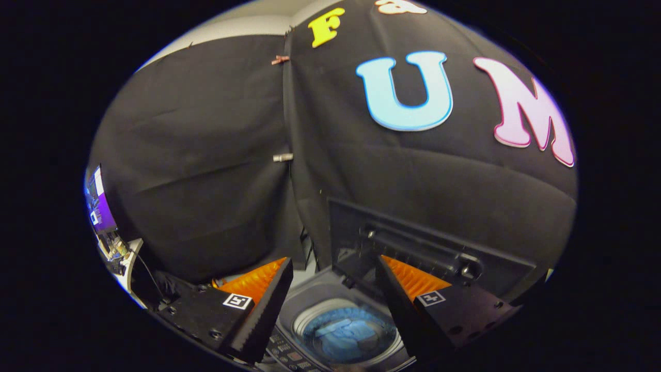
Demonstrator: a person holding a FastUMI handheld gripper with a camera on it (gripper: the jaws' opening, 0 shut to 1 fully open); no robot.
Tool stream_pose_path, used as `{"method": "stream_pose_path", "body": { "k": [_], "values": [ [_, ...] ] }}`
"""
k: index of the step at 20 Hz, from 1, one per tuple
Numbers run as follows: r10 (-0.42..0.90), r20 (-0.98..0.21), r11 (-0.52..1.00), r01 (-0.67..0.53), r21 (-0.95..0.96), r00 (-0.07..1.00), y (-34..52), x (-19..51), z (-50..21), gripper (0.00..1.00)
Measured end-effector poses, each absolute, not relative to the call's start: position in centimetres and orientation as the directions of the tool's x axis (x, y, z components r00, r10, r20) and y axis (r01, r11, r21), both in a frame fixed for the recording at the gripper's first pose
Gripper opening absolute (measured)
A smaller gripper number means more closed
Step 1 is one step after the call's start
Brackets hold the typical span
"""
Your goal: Put the clothes into the washing machine and then close the washing machine lid.
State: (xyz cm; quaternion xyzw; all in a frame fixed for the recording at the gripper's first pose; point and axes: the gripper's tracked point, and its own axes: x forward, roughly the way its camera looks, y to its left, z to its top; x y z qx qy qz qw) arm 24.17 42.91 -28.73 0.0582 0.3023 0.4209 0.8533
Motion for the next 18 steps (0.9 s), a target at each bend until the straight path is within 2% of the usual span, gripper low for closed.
{"method": "stream_pose_path", "body": {
  "k": [2,8,13,18],
  "values": [
    [0.721,-0.400,0.688,-0.649,0.324,0.565,42.2,26.5,-27.5,0.99],
    [0.535,-0.380,0.844,-0.456,0.283,0.755,38.3,32.4,-28.2,0.99],
    [0.379,-0.437,0.924,-0.307,0.227,0.816,34.9,35.1,-30.3,0.99],
    [0.237,-0.513,0.969,-0.161,0.188,0.825,32.1,36.6,-32.8,0.99]
  ]
}}
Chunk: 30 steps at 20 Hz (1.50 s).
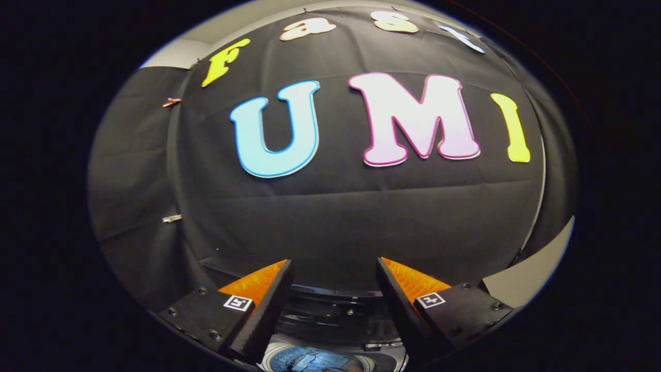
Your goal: Put the clothes into the washing machine and then close the washing machine lid.
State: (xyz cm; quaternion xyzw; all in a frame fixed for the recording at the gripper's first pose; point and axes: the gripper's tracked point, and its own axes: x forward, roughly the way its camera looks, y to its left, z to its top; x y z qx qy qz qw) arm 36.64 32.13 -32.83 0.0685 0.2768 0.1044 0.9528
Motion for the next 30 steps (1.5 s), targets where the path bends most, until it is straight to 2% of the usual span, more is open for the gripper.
{"method": "stream_pose_path", "body": {
  "k": [4,7,14,30],
  "values": [
    [0.179,-0.583,0.983,-0.118,0.141,0.792,31.3,36.8,-35.1,0.99],
    [0.156,-0.584,0.987,-0.100,0.126,0.797,30.9,38.2,-35.7,0.99],
    [0.166,-0.630,0.985,-0.095,0.144,0.758,30.8,37.3,-35.8,1.00],
    [0.152,-0.685,0.987,-0.079,0.137,0.713,30.4,26.5,-33.5,1.00]
  ]
}}
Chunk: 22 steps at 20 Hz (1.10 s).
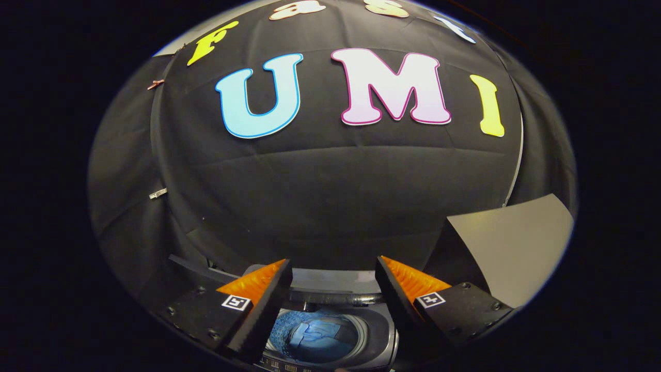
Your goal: Put the clothes into the washing machine and then close the washing machine lid.
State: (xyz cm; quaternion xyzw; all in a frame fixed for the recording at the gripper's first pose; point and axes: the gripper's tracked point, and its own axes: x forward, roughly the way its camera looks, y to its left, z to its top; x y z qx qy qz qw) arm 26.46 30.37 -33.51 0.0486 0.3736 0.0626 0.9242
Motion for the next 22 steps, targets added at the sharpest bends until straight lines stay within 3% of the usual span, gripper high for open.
{"method": "stream_pose_path", "body": {
  "k": [12,22],
  "values": [
    [0.187,-0.745,0.981,-0.088,0.171,0.640,31.2,22.4,-34.9,0.99],
    [0.216,-0.619,0.976,-0.144,0.164,0.755,30.5,22.1,-27.9,0.99]
  ]
}}
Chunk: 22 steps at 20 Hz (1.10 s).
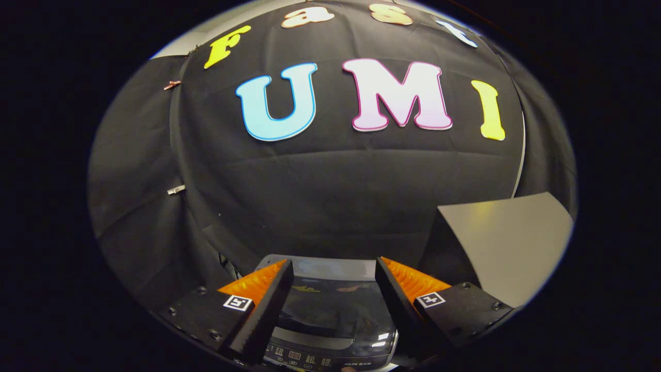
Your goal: Put the clothes into the washing machine and then close the washing machine lid.
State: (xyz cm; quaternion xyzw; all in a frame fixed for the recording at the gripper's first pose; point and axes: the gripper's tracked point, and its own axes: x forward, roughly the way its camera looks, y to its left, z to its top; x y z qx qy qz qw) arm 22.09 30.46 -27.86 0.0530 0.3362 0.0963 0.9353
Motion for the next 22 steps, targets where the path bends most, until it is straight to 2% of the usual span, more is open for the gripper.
{"method": "stream_pose_path", "body": {
  "k": [11,22],
  "values": [
    [0.273,-0.384,0.961,-0.234,0.146,0.882,26.5,18.9,-14.2,0.99],
    [0.247,-0.221,0.967,-0.223,0.127,0.943,18.5,14.2,-5.4,0.98]
  ]
}}
